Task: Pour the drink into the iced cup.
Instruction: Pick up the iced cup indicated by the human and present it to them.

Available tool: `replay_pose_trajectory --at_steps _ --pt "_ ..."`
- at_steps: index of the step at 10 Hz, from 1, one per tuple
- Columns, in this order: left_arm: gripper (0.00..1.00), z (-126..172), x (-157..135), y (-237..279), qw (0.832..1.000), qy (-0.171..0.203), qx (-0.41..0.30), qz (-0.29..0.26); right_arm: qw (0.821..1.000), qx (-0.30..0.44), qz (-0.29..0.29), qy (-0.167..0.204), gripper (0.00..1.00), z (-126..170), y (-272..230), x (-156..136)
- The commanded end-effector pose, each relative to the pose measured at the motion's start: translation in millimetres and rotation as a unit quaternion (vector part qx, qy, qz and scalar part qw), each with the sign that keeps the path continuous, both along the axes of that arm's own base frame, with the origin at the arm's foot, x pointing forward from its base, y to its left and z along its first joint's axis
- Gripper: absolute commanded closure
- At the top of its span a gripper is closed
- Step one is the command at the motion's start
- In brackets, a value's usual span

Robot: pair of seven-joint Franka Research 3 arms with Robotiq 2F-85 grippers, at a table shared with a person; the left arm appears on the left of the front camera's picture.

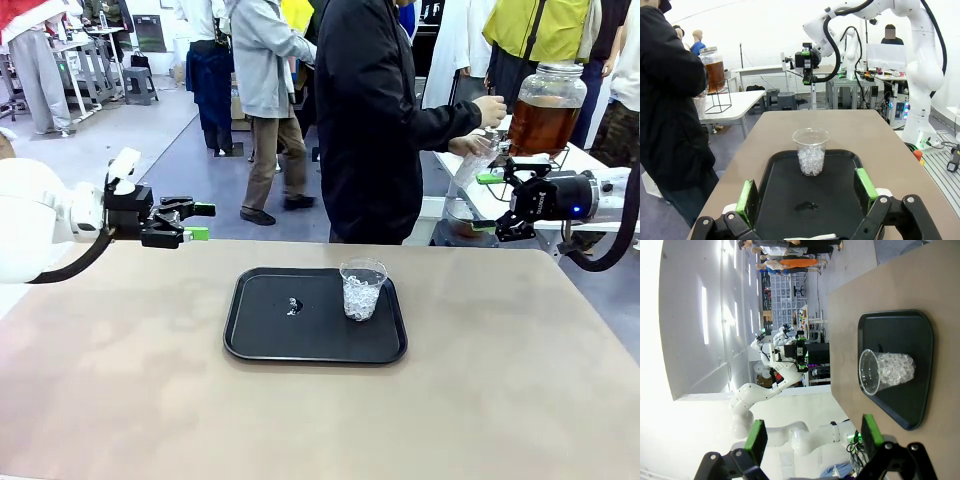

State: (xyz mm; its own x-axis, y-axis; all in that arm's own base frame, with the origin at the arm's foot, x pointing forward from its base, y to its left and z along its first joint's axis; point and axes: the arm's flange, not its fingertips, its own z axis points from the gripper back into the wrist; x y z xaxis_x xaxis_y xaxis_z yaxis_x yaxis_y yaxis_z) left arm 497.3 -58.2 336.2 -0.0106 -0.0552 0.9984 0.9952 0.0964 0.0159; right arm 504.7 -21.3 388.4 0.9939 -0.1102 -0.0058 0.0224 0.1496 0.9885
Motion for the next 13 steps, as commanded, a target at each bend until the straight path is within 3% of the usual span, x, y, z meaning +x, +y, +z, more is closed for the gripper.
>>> replay_pose_trajectory --at_steps 1,13 --pt "0.00 1.7 -0.2 -1.7 1.000 -0.001 -0.003 0.002 1.000 0.001 0.000 -0.001 0.00 3.0 0.6 0.6" --pt "0.00 1.7 -0.2 -1.7 1.000 -0.001 -0.003 0.002 1.000 0.001 0.000 -0.001 0.00 3.0 0.6 0.6"
